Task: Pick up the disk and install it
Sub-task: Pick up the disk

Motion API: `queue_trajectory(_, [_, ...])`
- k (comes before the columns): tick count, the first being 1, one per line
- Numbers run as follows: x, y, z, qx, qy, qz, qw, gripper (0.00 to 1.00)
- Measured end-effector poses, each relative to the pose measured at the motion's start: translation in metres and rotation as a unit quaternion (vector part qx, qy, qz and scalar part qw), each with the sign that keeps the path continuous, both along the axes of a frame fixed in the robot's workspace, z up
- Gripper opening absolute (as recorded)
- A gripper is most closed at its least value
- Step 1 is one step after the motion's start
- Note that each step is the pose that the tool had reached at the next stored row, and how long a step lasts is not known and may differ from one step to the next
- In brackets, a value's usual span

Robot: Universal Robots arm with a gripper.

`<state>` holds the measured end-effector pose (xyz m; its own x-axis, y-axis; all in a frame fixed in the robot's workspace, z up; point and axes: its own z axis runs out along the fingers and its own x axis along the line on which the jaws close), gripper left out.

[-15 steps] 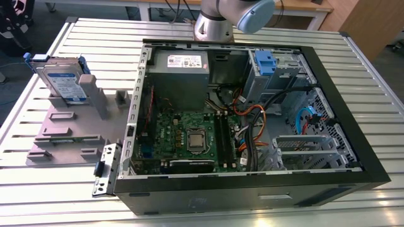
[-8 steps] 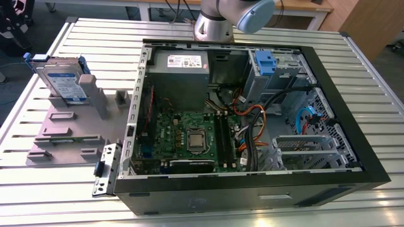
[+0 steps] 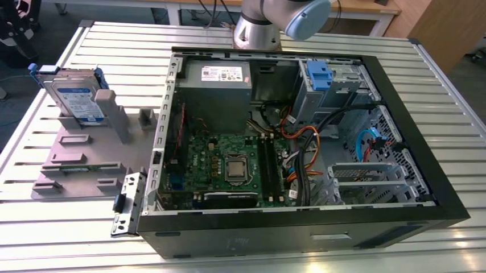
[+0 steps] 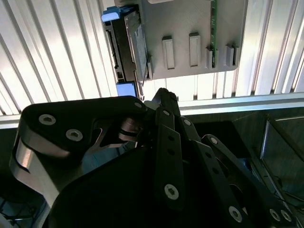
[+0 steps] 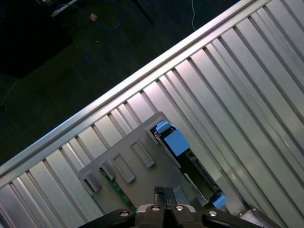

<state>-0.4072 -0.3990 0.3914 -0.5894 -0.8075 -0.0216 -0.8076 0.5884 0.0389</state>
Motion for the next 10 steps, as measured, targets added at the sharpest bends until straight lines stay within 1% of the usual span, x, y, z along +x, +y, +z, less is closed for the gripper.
queue_trajectory(10, [0.0,0.0,0.0,0.0,0.0,0.01,0.99995,0.11])
